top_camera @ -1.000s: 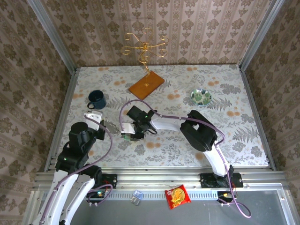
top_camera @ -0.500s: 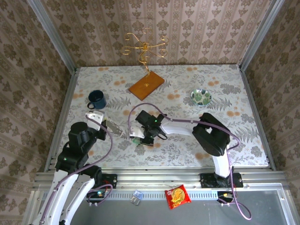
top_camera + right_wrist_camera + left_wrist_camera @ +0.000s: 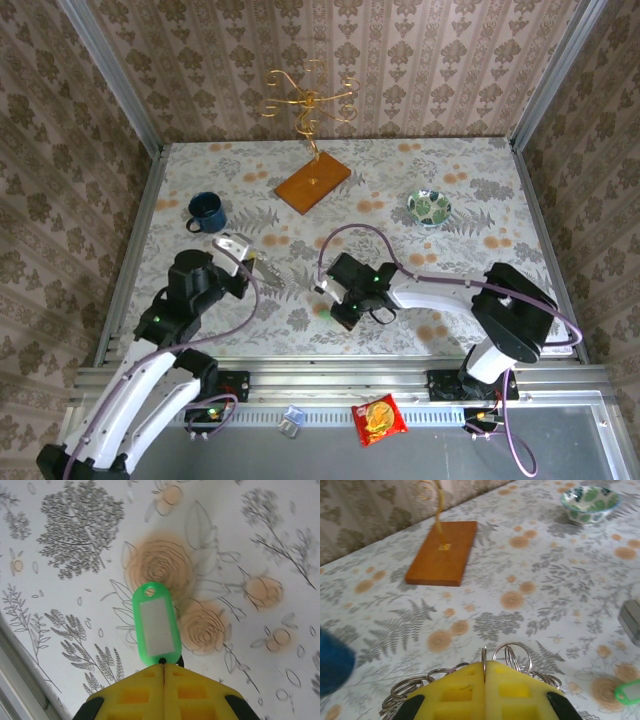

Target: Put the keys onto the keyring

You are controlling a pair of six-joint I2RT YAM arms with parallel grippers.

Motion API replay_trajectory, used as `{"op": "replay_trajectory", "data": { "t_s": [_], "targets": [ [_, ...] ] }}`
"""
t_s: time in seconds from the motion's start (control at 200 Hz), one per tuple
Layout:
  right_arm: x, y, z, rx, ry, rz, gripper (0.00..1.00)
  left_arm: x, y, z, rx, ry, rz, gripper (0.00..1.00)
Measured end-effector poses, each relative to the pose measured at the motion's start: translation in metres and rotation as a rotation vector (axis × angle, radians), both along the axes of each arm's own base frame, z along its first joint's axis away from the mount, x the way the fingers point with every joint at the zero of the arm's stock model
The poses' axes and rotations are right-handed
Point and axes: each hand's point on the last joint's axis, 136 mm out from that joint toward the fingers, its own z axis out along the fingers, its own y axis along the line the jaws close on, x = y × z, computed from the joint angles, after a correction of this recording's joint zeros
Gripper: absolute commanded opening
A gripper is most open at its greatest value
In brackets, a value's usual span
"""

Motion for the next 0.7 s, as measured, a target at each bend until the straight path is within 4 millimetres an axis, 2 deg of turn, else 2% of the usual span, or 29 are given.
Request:
{"op": "replay_trajectory", "data": {
  "t_s": [0.245,0.505,0.7],
  "targets": [
    [0.001,-0.011,0.002,0.018,0.046,-0.195,0.00,0.001,-0.027,-0.014,0.016,0.010,-0.103,0.00],
    [0.001,-0.011,-0.001,0.012,0.075,-0.248,0.00,0.007,-0.028,-0.011,0.028,-0.027,-0.097,0.00],
    [0.007,-0.004,0.000,0.006,0.087,-0.264,0.00,0.007,-0.029,-0.013,0.048,-0.032,-0.106,0.00]
  ]
}}
